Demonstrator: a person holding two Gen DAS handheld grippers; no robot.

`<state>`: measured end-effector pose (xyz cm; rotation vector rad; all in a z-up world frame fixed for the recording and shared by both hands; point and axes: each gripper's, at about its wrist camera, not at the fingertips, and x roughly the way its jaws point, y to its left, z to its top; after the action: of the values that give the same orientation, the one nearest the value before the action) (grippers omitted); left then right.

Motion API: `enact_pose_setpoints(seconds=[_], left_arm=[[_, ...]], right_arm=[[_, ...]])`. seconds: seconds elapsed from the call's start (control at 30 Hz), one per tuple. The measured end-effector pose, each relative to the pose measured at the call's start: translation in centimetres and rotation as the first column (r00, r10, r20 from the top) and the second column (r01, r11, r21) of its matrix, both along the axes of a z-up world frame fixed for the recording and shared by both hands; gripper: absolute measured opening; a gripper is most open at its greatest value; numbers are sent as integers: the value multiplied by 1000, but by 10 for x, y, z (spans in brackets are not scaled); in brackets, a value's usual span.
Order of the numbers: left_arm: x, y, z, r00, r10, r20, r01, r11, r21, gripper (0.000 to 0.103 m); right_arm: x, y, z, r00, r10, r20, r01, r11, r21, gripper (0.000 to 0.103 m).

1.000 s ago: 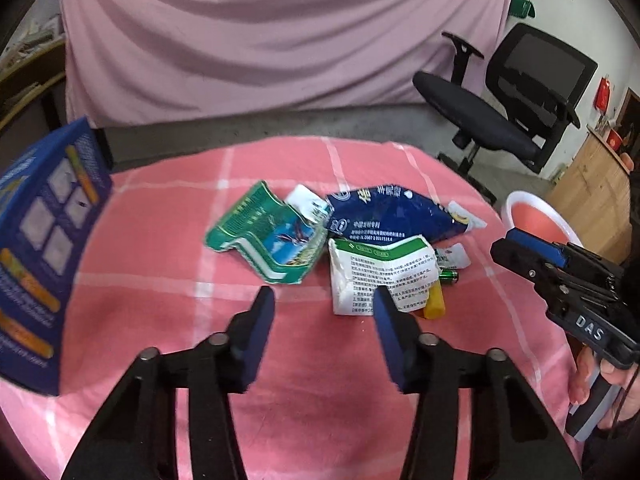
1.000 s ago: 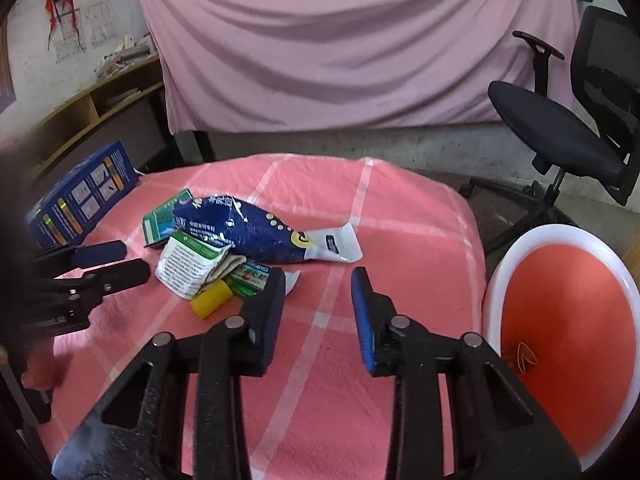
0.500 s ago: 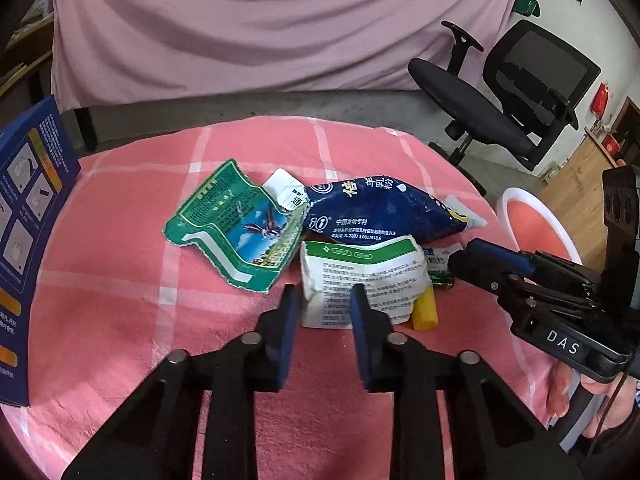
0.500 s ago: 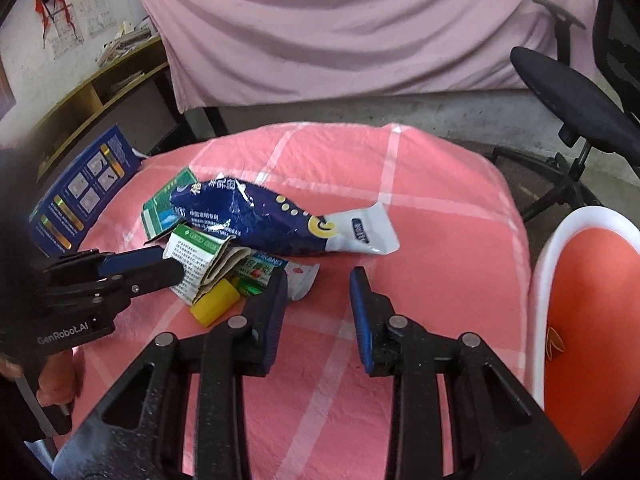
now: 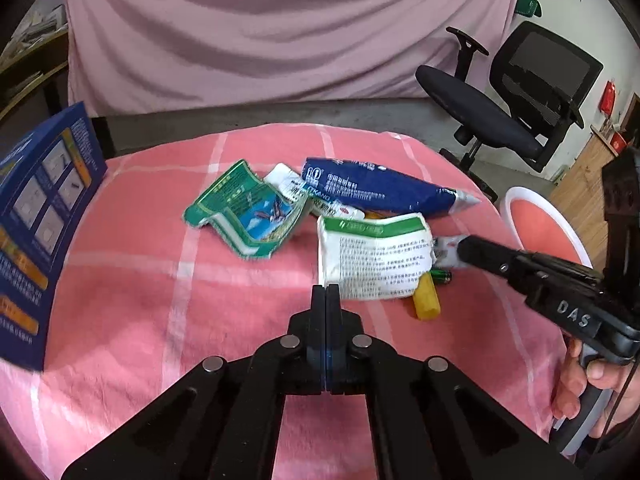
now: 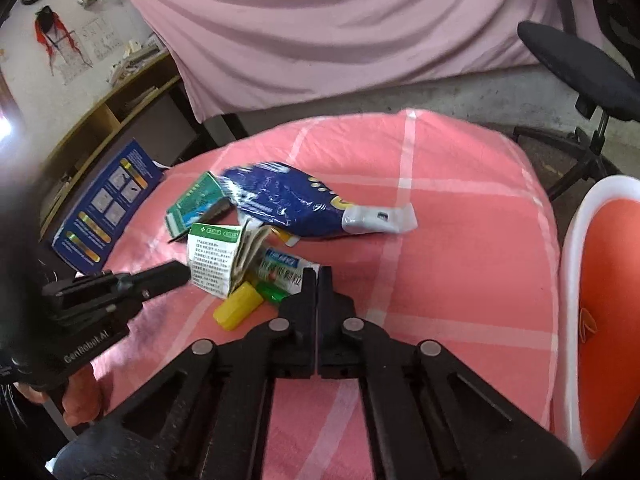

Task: Collect trash
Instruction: 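Grasp the white toothpaste tube with the right gripper and lift it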

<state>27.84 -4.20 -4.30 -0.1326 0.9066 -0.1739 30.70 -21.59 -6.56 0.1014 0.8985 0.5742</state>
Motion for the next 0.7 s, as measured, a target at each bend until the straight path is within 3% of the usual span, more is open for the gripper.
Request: enact_pose_setpoints(seconds=[0.2,0.27,0.5,0.57,0.63,0.7], left_arm=[[-17,2,10,998,4,56,-2,999,-38,0],[-18,-1,11,998,10,63,-9,1000,-20,0],[1,1,6,1000,10,0,-10,999,-39,1],[10,1,4,1000,7,-26,-8,999,-43,10],[20,3,1,999,6,-49,-9,998,-62,33],[27,7,1,999,5,-43,-9,995,-95,34]], right_arm=[[-24,-7,18,994,-29,106,28,1000,14,20],[-33,-11,24,987,-55,148,55,998,9,20],[-48,-36,35,965,-152,213,152,988,13,20],[-46,-42,34,964,-168,204,167,986,23,20],[-43,-48,32,966,-178,188,174,984,37,20],[-42,-49,31,968,-177,180,172,984,43,20]])
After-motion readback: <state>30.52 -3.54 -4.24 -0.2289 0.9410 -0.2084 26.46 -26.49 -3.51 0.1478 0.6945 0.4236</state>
